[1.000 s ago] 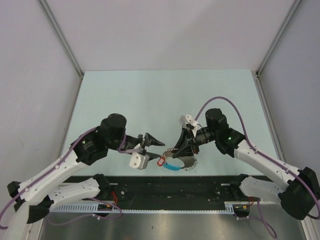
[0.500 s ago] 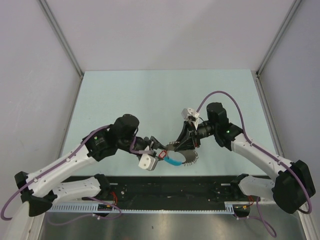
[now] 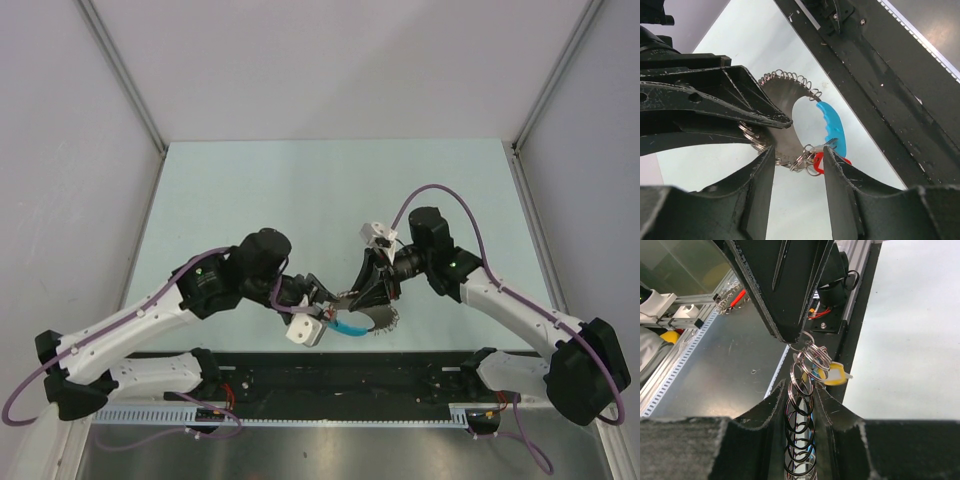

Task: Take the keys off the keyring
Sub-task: Remove the key from the keyring.

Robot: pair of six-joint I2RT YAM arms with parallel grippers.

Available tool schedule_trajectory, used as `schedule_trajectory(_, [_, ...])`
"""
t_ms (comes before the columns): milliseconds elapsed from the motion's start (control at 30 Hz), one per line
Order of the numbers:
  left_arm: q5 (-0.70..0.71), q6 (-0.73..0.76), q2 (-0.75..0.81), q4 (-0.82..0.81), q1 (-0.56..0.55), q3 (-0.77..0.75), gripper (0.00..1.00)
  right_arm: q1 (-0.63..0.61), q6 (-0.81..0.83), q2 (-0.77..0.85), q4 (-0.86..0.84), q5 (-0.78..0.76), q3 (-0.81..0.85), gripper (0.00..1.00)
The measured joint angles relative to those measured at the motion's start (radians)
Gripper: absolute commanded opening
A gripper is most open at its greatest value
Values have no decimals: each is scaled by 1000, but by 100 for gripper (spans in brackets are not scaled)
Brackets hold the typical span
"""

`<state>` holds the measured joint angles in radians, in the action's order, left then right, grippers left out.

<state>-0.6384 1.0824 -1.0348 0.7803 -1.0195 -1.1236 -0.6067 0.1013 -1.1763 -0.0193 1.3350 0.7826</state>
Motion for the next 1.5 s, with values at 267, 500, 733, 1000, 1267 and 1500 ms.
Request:
schedule_trajectory(267, [35,0,-15,47,-18,-29,42,-8,8,0,10,10,1,0])
schedule_trajectory(500, [44,2,-18,58,-27,-32,37,-21,20,4,16,18,1,0])
schedule_trajectory(733, [44,5,-18,59,-32,-32,21,-34,35,7,24,29,1,0])
schedule_trajectory(1000, [45,10,-18,61,-34,-32,0,-35,33,17,30,39,1,0])
schedule_trajectory(1267, [67,-27,-15,34,-34,-26,0,-21,-25,18,5,14,1,28])
schedule_trajectory(1500, [152,-143,60,-145,-34,93,0,1,-140,120,-38,-194,2,49])
